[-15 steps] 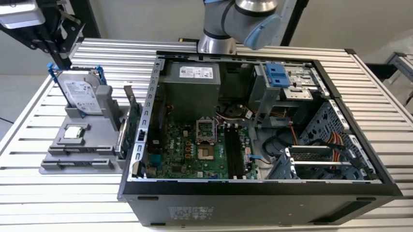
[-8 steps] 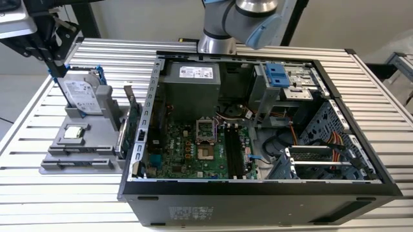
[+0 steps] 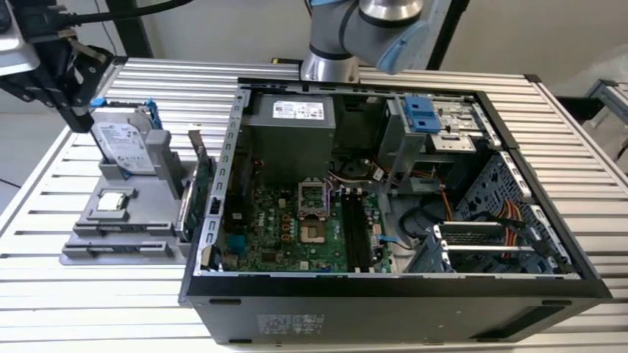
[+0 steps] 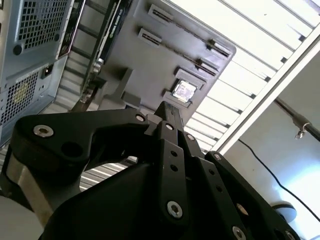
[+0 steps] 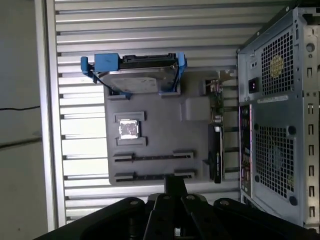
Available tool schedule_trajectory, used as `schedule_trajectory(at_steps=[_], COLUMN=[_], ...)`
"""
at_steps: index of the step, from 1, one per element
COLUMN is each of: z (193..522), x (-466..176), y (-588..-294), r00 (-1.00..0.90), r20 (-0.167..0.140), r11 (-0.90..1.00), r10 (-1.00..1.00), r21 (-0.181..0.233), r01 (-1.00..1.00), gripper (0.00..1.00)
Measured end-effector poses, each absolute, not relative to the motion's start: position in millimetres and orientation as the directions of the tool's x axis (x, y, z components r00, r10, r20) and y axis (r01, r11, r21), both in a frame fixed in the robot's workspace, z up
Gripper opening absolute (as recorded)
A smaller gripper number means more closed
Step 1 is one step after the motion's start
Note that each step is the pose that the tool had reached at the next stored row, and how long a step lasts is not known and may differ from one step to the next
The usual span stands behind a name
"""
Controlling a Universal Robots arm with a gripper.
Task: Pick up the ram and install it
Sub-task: 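Reach for the ram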
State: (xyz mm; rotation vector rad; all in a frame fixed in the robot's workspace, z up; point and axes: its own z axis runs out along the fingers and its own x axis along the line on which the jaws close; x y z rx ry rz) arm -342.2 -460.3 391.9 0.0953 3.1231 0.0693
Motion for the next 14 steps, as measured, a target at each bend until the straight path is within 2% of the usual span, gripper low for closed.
schedule_trajectory(at_steps=[7,14], z=[392,391], x=[-342,-350], y=[-481,-488], r00=[-0.998,-0.998], r20=[-0.014,-0.014], r11=[0.997,0.997], r10=[0.061,0.061], r21=[0.045,0.045], r01=[0.061,0.061], gripper=[0.0,0.0])
